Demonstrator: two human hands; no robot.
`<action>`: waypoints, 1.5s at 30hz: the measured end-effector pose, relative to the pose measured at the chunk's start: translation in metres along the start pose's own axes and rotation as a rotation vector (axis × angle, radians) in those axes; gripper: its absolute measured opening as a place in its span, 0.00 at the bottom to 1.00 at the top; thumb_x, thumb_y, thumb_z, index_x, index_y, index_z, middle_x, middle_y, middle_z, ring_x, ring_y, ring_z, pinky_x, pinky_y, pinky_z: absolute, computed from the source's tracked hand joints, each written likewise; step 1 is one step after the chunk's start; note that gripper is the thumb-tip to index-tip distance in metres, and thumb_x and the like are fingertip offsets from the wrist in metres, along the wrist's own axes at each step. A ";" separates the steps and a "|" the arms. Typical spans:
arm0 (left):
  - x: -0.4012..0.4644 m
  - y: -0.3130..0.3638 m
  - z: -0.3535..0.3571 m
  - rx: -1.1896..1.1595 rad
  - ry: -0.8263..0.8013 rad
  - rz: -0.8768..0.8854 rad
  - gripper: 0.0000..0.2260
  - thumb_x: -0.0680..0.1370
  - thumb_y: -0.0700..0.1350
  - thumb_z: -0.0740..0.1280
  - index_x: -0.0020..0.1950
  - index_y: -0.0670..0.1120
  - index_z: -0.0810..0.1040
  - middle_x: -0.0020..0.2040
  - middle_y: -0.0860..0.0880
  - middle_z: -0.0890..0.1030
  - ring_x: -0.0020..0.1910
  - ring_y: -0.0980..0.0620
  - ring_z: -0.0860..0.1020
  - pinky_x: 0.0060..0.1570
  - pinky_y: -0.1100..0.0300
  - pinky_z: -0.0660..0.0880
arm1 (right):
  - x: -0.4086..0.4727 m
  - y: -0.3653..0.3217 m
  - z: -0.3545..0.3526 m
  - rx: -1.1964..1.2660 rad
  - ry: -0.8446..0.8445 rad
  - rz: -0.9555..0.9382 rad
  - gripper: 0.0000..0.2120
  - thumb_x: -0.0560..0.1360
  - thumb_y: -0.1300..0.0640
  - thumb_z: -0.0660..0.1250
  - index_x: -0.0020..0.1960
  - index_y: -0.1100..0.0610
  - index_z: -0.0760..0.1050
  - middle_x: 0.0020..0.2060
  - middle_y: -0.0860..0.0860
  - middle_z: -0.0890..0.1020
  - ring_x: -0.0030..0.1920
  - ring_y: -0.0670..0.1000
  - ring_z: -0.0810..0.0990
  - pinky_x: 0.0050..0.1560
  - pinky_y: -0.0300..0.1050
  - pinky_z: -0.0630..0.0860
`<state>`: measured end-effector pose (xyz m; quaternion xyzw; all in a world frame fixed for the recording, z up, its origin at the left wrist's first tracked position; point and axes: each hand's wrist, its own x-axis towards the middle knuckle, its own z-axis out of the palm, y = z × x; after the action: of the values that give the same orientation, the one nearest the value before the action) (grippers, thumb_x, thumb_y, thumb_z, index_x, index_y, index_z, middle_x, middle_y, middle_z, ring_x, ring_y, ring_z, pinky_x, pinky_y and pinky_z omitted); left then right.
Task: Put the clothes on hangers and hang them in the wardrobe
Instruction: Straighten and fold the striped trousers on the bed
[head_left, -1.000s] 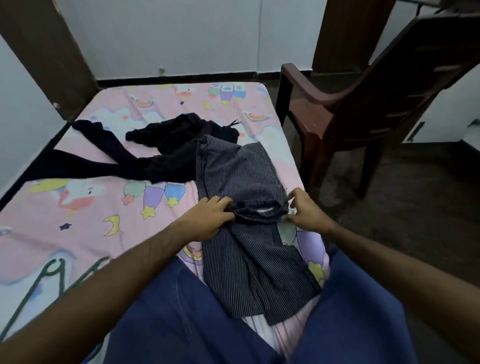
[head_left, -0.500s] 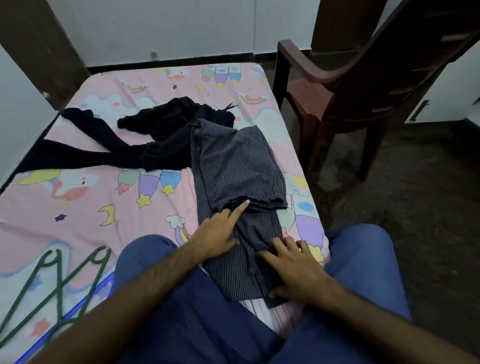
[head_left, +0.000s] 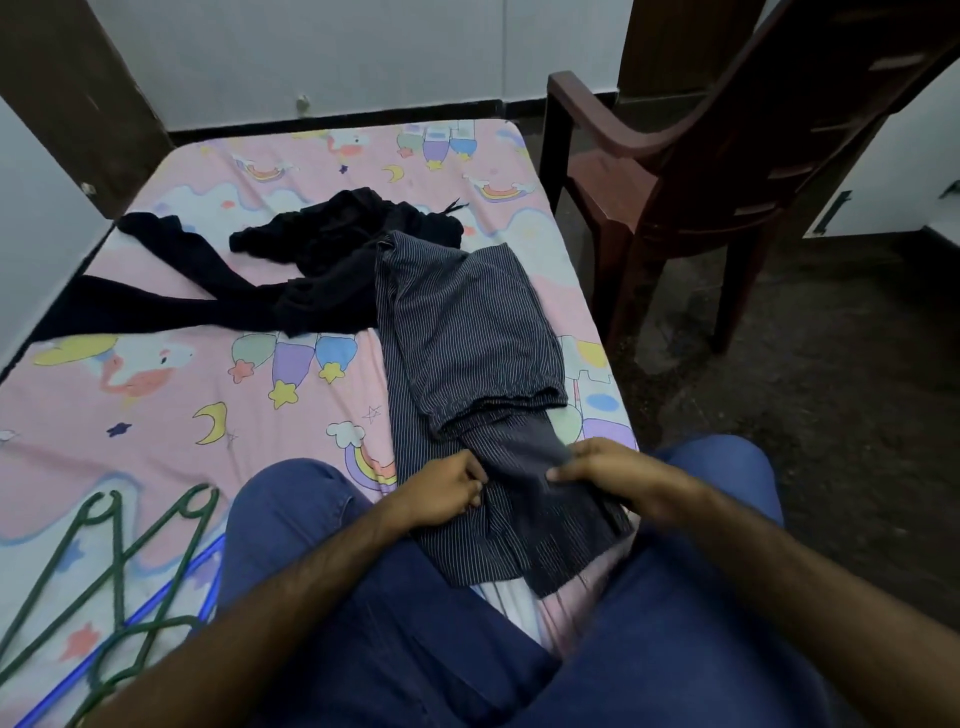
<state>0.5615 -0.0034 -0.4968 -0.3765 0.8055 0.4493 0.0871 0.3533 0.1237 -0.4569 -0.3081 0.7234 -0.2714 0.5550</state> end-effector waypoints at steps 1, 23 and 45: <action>-0.002 0.000 0.000 -0.036 0.015 -0.015 0.09 0.84 0.39 0.58 0.62 0.42 0.72 0.47 0.47 0.82 0.39 0.54 0.79 0.46 0.58 0.76 | -0.007 -0.006 -0.006 0.194 -0.027 0.024 0.05 0.77 0.62 0.69 0.51 0.61 0.82 0.49 0.61 0.86 0.45 0.57 0.84 0.57 0.56 0.81; -0.088 -0.002 -0.029 -0.322 0.287 -0.096 0.17 0.81 0.41 0.67 0.67 0.52 0.68 0.53 0.44 0.81 0.45 0.48 0.84 0.48 0.51 0.82 | -0.007 0.002 0.080 0.592 -0.193 0.032 0.12 0.83 0.65 0.61 0.65 0.67 0.74 0.56 0.60 0.85 0.56 0.58 0.85 0.59 0.56 0.82; 0.092 -0.032 -0.137 -0.451 0.582 -0.290 0.27 0.78 0.49 0.72 0.69 0.39 0.65 0.59 0.46 0.72 0.57 0.47 0.73 0.56 0.53 0.73 | 0.173 -0.092 -0.074 -0.040 0.360 -0.192 0.23 0.73 0.38 0.72 0.41 0.58 0.72 0.36 0.52 0.77 0.37 0.53 0.77 0.39 0.46 0.73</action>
<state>0.5461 -0.1696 -0.4820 -0.6076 0.6160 0.4727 -0.1673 0.2608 -0.0622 -0.4816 -0.3332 0.7836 -0.3592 0.3821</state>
